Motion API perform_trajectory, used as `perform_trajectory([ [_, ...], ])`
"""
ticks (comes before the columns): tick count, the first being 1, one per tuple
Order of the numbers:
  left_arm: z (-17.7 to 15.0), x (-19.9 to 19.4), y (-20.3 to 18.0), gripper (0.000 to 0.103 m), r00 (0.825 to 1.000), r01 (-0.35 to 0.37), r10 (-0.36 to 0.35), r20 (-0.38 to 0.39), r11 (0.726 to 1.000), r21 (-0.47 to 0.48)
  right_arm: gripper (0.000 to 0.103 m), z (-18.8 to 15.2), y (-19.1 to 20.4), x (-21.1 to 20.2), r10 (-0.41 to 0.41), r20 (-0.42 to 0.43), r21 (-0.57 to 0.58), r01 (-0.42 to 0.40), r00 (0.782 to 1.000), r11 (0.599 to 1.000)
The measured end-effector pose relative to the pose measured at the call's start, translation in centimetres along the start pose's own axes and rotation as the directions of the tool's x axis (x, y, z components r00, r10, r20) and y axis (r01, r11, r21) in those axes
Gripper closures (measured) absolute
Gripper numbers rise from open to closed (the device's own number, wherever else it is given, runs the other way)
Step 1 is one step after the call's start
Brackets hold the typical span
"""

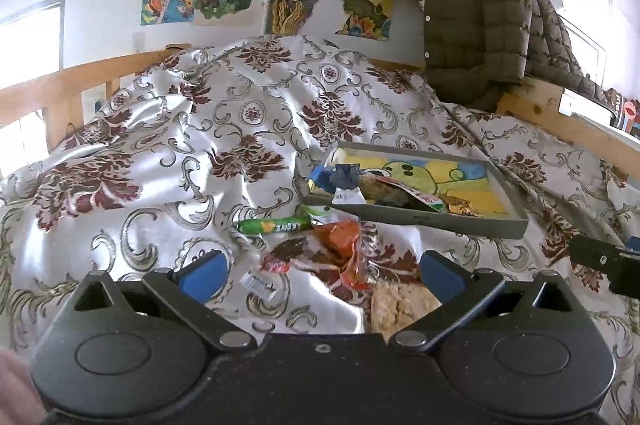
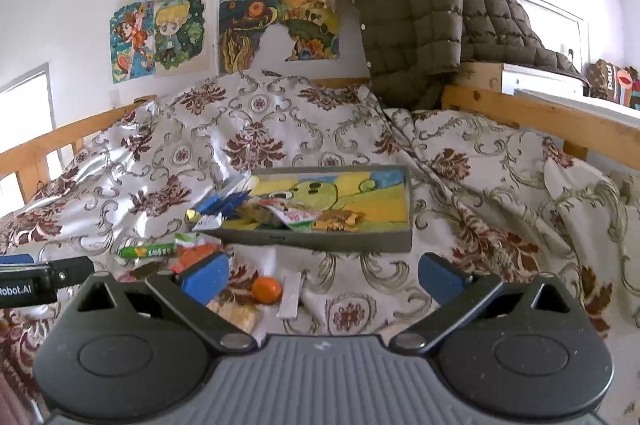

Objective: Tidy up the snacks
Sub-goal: 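Withdraw both open tools from the tray back over the snack pile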

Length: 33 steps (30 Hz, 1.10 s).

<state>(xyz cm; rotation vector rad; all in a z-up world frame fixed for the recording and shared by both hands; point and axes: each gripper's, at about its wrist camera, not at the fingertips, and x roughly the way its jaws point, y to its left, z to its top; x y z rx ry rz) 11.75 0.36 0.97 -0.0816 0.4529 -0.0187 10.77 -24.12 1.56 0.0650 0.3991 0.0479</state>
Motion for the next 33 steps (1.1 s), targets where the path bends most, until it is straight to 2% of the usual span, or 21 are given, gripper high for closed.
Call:
perform_trajectory([
  [8,-1.5,-2.3,-0.7,0.001,0.999,-0.009,0.011,-0.035,0.999,0.043,0.0,-1.5,1.1,-2.4,-0.036,-0.054,-0.034,0.034,0.998,0.999],
  [16,-2.5,-3.5,-0.4,0.001,0.996,-0.013,0.015,-0.083,1.0,0.023,0.0,-2.8,2.0,-2.8,-0.072,-0.181,-0.047,0.065,0.981,0.997],
  [24,-3.5,-4.6,-1.1,0.001,0.994,-0.021,0.029,-0.104,0.997,0.078,0.0,-3.7,2.9,-3.5,-0.079,-0.24,-0.074,0.063,0.968,0.995],
  [33,-3.4,-4.3,-0.8,0.001,0.99,-0.033,0.041,-0.135,0.998,0.061,0.0,-3.6,2.3,-3.4,-0.072,-0.262,-0.04,0.064,0.962,0.997],
])
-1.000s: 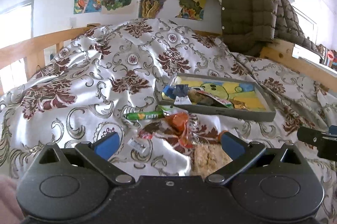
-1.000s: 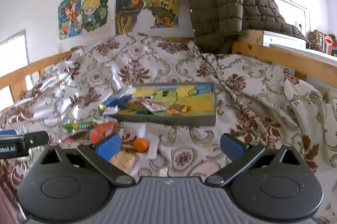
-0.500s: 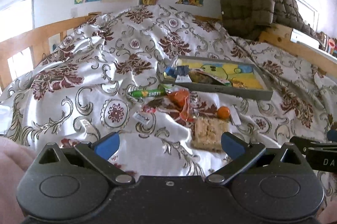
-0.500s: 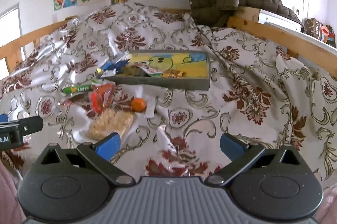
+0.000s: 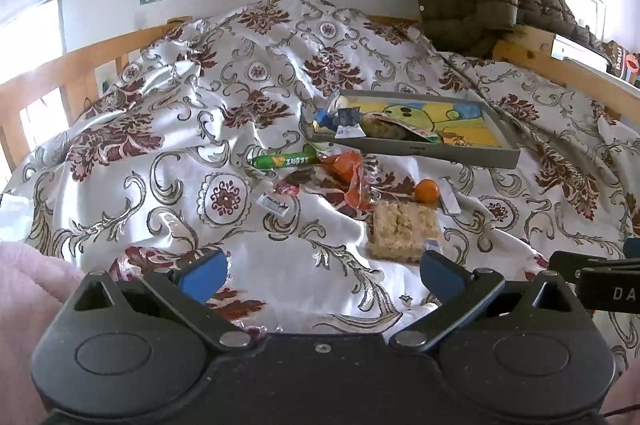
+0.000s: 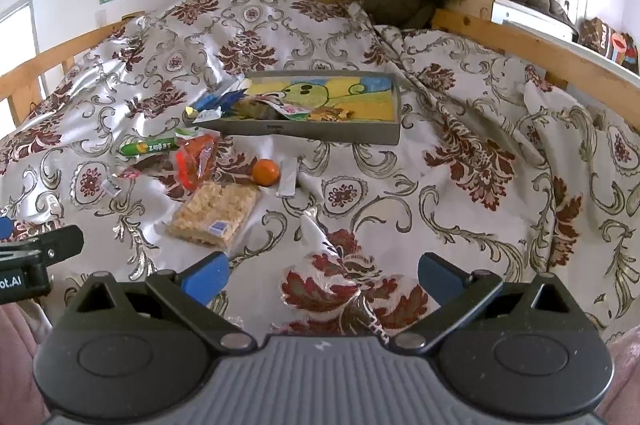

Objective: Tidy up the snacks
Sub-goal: 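Withdraw both open tools from the tray back over the snack pile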

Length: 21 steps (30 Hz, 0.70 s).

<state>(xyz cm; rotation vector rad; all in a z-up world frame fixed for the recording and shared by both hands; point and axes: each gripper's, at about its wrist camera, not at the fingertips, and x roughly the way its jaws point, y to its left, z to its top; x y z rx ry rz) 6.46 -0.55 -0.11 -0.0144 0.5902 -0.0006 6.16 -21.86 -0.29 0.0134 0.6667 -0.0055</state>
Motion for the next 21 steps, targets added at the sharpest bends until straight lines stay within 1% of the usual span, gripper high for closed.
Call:
perform_trajectory([
  [2,0.1,0.4,0.1,0.001,1.0,0.005,-0.005,-0.022,1.0,-0.004,0.0,0.1,-0.2,0.2,-0.002,-0.008,0.014,0.002,1.0,1.0],
  [6,0.6,0.9,0.4,0.001,0.996,0.067,-0.068,-0.062,0.998,-0.018,0.0,0.4,-0.8,0.5,0.005,-0.031,0.052,-0.004,1.0,0.999],
  [9,0.9,1.7,0.4,0.001,0.992,0.082,-0.084,-0.099,0.996,-0.026,0.0,0.7,-1.5,1.1,0.026,-0.06,0.091,-0.02,0.998,0.996],
  [14,1.7,3.7,0.4,0.001,0.976,0.132,-0.136,-0.168,0.991,-0.032,0.0,1.2,-2.7,2.7,0.074,-0.126,0.159,-0.054,0.989,0.986],
  [18,2.6,5.2,0.0,0.001,0.963,0.167,-0.164,-0.214,0.986,-0.004,0.0,1.7,-3.2,3.8,0.11,-0.16,0.175,-0.081,0.981,0.981],
  [21,3.2,6.2,-0.7,0.001,0.958,0.192,-0.176,-0.226,0.98,0.054,0.0,2.5,-3.5,4.8,0.125,-0.17,0.167,-0.096,0.978,0.981],
])
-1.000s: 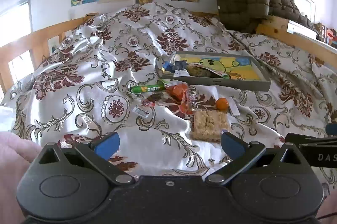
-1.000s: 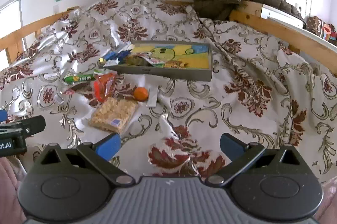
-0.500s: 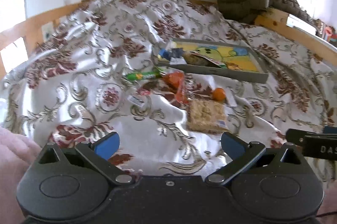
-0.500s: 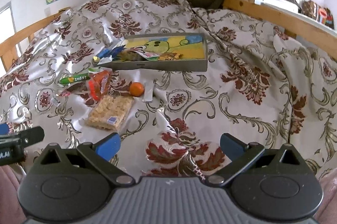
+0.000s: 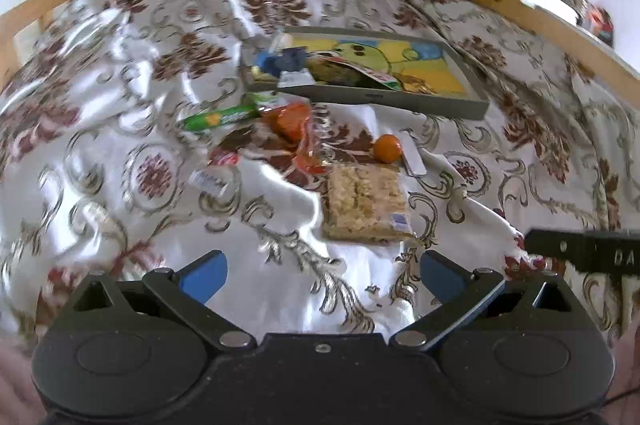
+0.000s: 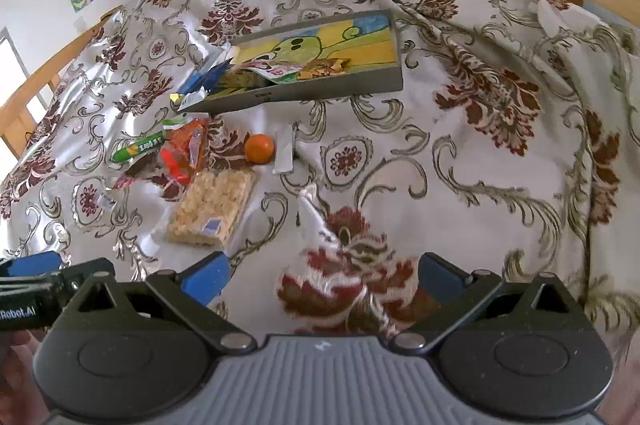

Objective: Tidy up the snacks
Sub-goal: 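Withdraw both open tools from the tray back over the snack pile, then lower the left tool onto the rice-cracker bar while the right tool reaches the white stick packet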

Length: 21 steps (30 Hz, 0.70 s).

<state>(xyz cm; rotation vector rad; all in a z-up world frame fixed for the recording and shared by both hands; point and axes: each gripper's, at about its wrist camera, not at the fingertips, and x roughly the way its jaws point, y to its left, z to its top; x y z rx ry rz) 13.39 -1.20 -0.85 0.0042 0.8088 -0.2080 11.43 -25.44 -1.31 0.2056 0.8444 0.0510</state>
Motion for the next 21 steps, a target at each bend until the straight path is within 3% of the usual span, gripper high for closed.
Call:
perform_trajectory([
  [6,1.6,2.5,-1.1,0.001,0.999,0.032,-0.028,-0.033,0.992,0.12,0.0,2.3,-0.4,1.8,-0.023,0.015,-0.095,0.024,1.0,0.995],
  [13,2.8,5.8,-0.6,0.001,0.994,0.056,-0.047,-0.097,0.995,0.086,0.0,3.7,-1.1,3.9,0.014,0.018,-0.119,-0.011,1.0,0.993],
  [21,3.6,8.4,-1.0,0.001,0.994,0.073,-0.064,-0.084,0.992,0.107,0.0,4.8,-1.0,6.1,0.055,0.037,-0.152,-0.049,0.998,0.987],
])
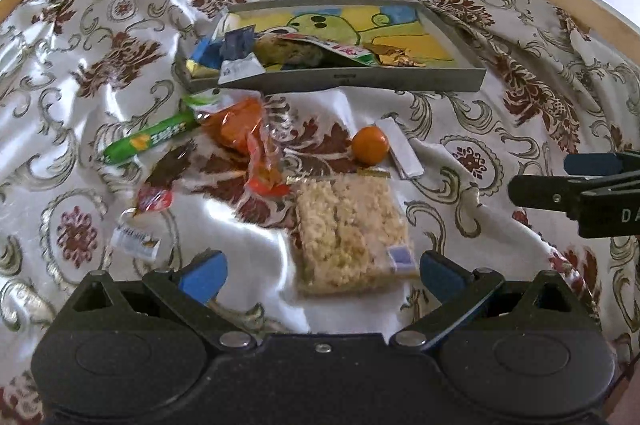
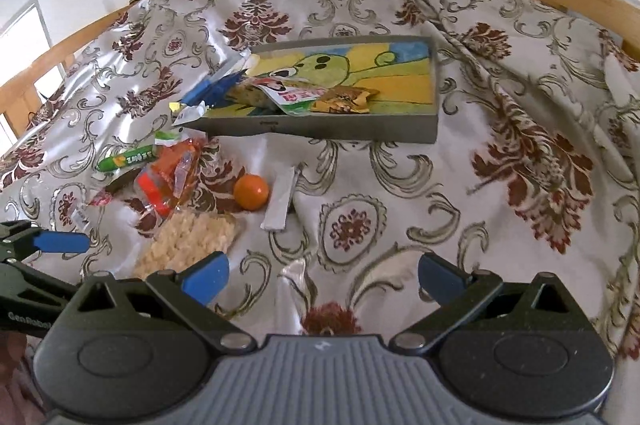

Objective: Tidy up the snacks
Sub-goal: 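Lower the left tool onto the rice-cracker bar while the right tool reaches the white stick packet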

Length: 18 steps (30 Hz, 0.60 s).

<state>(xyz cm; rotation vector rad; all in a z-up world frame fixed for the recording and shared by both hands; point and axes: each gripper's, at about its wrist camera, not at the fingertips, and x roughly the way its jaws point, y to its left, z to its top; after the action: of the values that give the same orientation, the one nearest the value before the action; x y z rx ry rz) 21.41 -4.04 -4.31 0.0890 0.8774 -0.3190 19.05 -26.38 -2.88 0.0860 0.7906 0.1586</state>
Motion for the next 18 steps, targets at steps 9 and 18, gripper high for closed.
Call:
perform_trajectory([
  [9,0.5,1.6,-0.3,0.001,1.0,0.02,-0.02,0.014,1.0,0.011,0.0,0.9,0.6,2.2,0.009,0.013,-0.05,-0.009,1.0,0.999],
  [18,0.8,2.8,-0.5,0.001,0.998,0.055,-0.056,0.02,0.998,0.016,0.0,1.8,1.2,4.1,0.04,0.046,-0.089,-0.036,0.998,0.995],
])
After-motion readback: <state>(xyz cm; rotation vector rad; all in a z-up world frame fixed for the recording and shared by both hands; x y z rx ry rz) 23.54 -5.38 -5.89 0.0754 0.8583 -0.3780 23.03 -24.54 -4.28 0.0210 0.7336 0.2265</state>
